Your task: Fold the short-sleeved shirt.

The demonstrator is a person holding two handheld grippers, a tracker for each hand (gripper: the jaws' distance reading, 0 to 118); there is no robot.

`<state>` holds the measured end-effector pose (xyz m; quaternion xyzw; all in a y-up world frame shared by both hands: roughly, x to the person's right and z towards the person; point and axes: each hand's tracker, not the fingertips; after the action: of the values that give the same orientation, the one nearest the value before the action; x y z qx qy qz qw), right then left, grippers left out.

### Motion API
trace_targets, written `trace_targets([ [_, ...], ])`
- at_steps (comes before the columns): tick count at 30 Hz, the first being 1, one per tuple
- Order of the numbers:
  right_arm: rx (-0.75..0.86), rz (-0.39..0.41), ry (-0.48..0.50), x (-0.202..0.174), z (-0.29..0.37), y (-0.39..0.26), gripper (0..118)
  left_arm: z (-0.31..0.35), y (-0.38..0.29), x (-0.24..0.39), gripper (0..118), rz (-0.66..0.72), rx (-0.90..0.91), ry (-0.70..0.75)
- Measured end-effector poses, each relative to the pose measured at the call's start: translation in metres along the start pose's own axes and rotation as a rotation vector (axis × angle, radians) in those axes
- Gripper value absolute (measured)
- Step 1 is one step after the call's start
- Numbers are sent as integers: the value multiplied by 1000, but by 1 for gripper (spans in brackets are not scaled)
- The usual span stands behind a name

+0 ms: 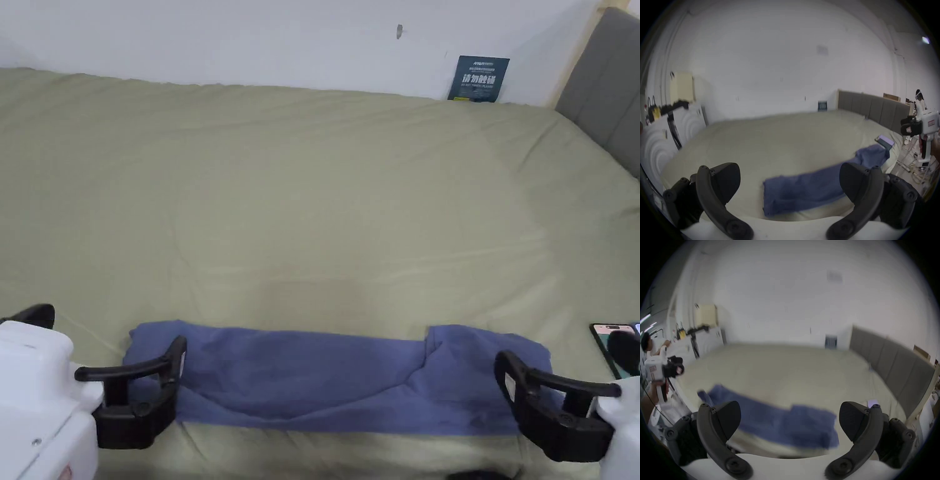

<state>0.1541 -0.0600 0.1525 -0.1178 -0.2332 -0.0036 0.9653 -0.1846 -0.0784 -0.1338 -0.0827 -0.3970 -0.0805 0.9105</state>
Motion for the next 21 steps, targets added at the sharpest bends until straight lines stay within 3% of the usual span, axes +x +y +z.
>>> trace_targets([
  [1, 78, 2, -8, -12, 9, 4, 118, 7, 2, 7, 118, -16, 22, 46],
  [3, 120, -33, 44, -27, 16, 7, 95, 14, 4, 16, 112, -27, 49, 144],
  [5, 154, -37, 22, -42, 16, 2, 65, 13, -1, 14, 99, -35, -20, 22],
  [6, 139, 12, -57, -52, 12, 0, 5, 9, -4, 14, 45, -38, -44, 7],
  [7, 147, 9, -20, -53, 15, -1, 0, 4, -11, 16, 0, -70, -87, 75],
  [8, 116, -6, 76, -53, 9, -1, 0, 2, -16, 12, 0, -112, -62, 41],
  [9, 61, -18, 110, -55, 3, 0, 0, -1, -21, 5, 0, -86, -90, -5],
  [11, 62, 43, 59, -61, -1, -2, 0, -8, -17, -6, 0, -33, -127, 15],
  [13, 42, 55, 65, -65, -5, -5, 0, -24, -23, -29, 0, 49, -182, -3],
  [16, -3, 34, 69, -64, -12, -7, 0, -62, -43, -82, 0, 269, -346, -64],
  [19, -75, 48, 59, -62, -21, -10, 0, -117, -85, -151, 2, 615, -629, -280],
  [21, -120, 50, 67, -66, -26, -12, 0, -138, -107, -174, 16, 605, -686, -251],
])
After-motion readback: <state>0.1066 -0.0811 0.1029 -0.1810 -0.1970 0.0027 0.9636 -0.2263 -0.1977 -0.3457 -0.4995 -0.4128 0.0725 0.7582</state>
